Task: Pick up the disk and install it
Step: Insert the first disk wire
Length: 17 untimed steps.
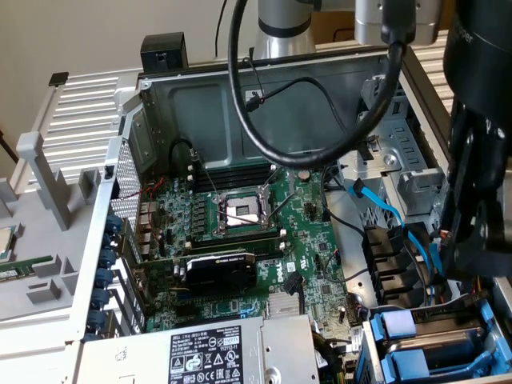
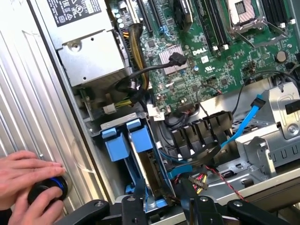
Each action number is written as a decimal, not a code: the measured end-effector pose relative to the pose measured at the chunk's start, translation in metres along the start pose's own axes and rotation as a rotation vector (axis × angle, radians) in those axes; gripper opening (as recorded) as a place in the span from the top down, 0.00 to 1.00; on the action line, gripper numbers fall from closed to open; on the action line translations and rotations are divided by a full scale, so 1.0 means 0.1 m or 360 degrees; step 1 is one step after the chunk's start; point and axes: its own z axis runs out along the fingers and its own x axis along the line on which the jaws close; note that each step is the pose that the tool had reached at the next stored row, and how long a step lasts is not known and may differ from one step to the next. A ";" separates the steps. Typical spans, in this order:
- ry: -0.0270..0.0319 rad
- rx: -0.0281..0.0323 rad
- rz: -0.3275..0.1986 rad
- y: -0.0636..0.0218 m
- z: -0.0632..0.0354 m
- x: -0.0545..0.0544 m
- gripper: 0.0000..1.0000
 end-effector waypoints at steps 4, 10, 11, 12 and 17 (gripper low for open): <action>0.00031 -0.00087 -0.0017 -0.030 -0.005 0.02 0.57; 0.00123 -0.00312 -0.0059 -0.056 -0.003 0.03 0.57; 0.00132 -0.00344 -0.0067 -0.060 -0.003 0.04 0.57; 0.00137 -0.00377 -0.0075 -0.064 -0.003 0.04 0.57; 0.00151 -0.00486 -0.0105 -0.088 -0.002 0.09 0.57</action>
